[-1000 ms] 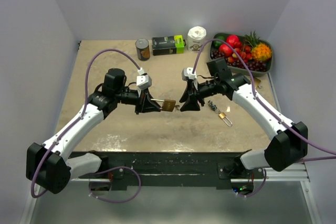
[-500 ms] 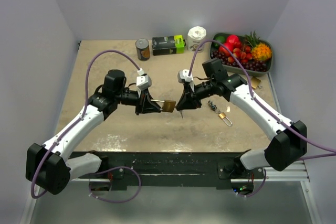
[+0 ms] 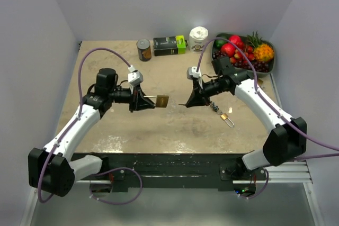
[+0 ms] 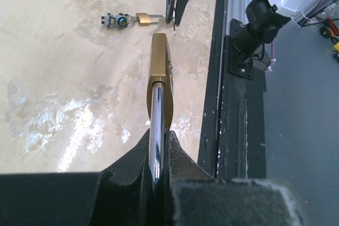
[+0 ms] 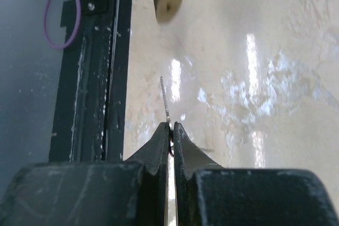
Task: Lock with the key
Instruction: Place the key at the center of the board.
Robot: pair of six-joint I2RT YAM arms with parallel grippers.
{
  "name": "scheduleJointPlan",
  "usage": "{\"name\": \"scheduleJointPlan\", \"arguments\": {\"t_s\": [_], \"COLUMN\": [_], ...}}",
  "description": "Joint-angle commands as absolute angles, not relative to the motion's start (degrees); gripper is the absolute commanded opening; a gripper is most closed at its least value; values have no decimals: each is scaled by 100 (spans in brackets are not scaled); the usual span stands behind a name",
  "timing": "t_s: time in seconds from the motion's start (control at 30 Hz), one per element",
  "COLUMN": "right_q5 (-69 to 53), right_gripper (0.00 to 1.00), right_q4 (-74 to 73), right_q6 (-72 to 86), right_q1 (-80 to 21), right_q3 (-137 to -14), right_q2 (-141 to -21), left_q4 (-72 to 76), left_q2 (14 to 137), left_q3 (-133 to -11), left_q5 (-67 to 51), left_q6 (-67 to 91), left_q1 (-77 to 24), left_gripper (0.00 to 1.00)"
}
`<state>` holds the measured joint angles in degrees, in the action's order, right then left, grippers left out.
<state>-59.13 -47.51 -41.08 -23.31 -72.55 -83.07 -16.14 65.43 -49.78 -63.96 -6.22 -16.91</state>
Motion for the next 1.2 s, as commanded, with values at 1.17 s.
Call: {"name": "scheduleJointPlan", "arguments": {"t_s": [1.17], "right_q5": [-993], "right_gripper": [4], "right_q4": [-1072], "right_q6": [-1002], "right_q1": [-853], "right_q3": [-7910], "right_q2": [-11294], "left_q4": [-861], "left_q2": [6495], "left_q3": [-4851], "left_q5": [-5396], "left_q6": [-185], "left_q1": [-1239], "left_gripper": [0]}}
